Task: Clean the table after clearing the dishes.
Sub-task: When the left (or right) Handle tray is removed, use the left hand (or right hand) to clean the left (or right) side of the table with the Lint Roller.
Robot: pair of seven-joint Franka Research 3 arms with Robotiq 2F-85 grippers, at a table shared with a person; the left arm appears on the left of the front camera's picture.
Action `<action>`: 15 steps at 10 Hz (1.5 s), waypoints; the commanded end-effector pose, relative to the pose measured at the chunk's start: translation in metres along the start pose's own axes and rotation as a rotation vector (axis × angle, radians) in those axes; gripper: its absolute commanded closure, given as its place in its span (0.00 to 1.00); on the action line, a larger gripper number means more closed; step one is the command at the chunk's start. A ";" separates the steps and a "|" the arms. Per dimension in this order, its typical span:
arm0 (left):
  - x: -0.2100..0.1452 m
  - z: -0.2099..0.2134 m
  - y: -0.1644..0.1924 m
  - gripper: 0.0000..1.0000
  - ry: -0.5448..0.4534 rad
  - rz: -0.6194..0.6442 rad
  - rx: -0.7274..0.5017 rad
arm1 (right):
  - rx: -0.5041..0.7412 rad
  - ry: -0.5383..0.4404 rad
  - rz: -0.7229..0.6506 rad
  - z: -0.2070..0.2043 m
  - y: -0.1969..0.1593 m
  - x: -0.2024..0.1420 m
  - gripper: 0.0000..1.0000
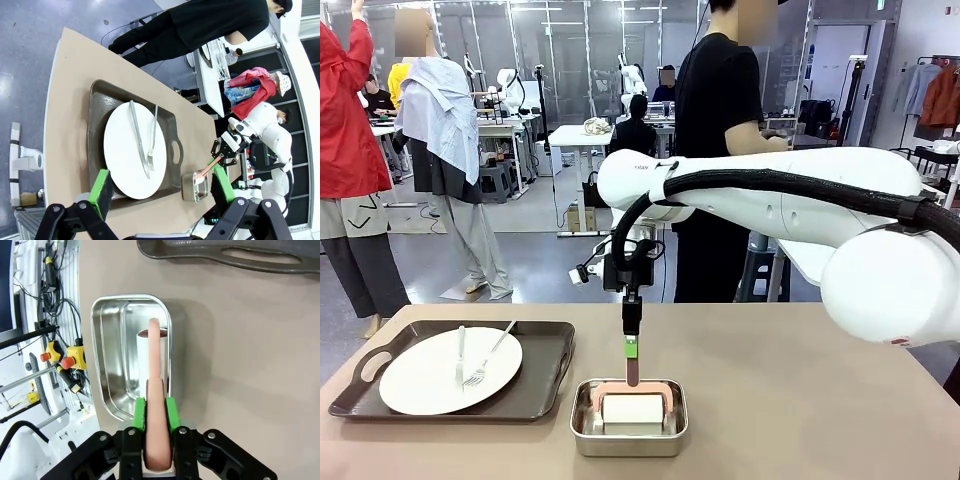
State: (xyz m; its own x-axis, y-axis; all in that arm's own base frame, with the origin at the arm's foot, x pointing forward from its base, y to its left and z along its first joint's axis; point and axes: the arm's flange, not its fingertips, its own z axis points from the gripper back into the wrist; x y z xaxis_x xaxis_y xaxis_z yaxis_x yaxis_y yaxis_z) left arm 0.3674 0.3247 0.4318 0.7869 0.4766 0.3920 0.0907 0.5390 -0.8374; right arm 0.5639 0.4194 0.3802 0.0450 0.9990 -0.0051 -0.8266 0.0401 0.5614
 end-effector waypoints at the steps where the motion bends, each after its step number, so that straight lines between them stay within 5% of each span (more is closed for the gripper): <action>1: 0.001 0.004 0.000 0.00 0.003 -0.001 -0.011 | -0.108 0.000 -0.151 0.029 0.038 -0.011 1.00; 5: 0.001 0.004 0.000 0.00 0.003 -0.001 -0.011 | -0.289 -0.322 -0.592 0.071 0.083 -0.120 1.00; 9: 0.001 0.004 0.000 0.00 0.003 -0.001 -0.011 | -0.138 -0.936 -1.046 0.053 0.094 -0.284 1.00; 10: 0.001 0.004 0.000 0.00 0.003 -0.001 -0.011 | -0.078 -1.014 -1.117 0.046 0.089 -0.312 1.00; 13: 0.001 0.004 0.000 0.00 0.003 -0.001 -0.011 | 0.015 -1.220 -1.159 0.035 0.062 -0.345 1.00; 14: 0.001 0.004 0.000 0.00 0.003 -0.001 -0.011 | 0.010 -1.040 -1.199 0.041 0.074 -0.362 1.00; 15: 0.001 0.004 0.000 0.00 0.003 -0.001 -0.011 | 0.010 -1.040 -1.199 0.041 0.074 -0.362 1.00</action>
State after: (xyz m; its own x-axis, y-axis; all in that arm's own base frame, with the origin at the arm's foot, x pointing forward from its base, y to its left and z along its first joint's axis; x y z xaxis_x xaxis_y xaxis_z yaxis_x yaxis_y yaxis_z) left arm 0.3681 0.3245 0.4319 0.7874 0.4756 0.3922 0.0914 0.5391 -0.8372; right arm 0.5108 0.0560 0.4483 0.9856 -0.1157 0.1236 0.0000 0.7299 0.6835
